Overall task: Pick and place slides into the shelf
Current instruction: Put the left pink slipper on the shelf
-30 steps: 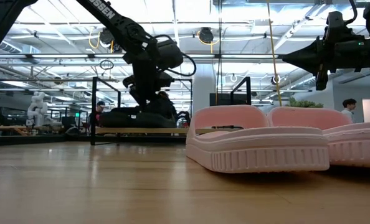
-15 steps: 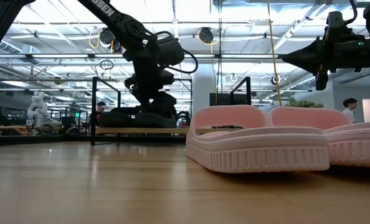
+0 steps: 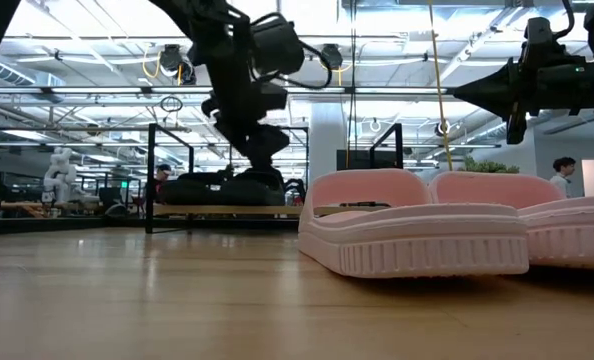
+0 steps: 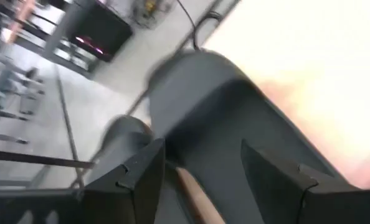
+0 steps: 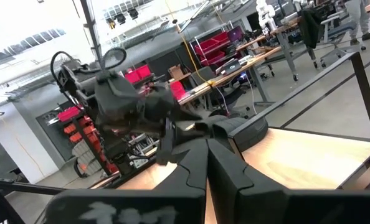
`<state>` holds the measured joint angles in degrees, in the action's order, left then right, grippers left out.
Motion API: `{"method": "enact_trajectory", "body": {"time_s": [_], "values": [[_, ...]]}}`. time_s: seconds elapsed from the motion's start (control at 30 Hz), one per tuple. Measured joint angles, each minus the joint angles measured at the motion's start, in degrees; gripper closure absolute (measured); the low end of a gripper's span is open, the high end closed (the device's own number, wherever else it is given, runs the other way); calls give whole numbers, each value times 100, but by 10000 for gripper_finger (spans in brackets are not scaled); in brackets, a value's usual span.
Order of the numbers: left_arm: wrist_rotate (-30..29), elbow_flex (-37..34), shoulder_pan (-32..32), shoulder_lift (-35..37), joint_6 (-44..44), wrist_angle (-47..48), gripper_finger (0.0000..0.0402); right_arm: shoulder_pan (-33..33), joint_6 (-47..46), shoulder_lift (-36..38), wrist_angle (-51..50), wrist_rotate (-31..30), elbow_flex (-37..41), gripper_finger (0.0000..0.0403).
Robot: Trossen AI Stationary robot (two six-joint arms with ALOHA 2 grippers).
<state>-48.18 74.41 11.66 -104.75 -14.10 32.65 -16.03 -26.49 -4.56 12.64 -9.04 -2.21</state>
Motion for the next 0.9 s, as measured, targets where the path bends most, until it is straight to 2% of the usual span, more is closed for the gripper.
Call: {"method": "enact_trajectory", "body": {"time_s": [0.23,0.43,0.57,0.73,0.9], "values": [[270,4,-385,697,-798,398,188,2,-89,-73,104,11,2,403],[341,4,-1233,1764,-1098,461,188,2,-92,-160,131,47,0,403],[714,4,-1972,2358,-1439,262,188,2,-372,-289,528,798,-3,403],[918,7,-2922,2582,-2081,0,188,137,-1052,-534,1663,2655,-21,403],[888,7,-3523,2486,-2905,208,188,856,-1003,-883,2284,2996,-503,403]]}}
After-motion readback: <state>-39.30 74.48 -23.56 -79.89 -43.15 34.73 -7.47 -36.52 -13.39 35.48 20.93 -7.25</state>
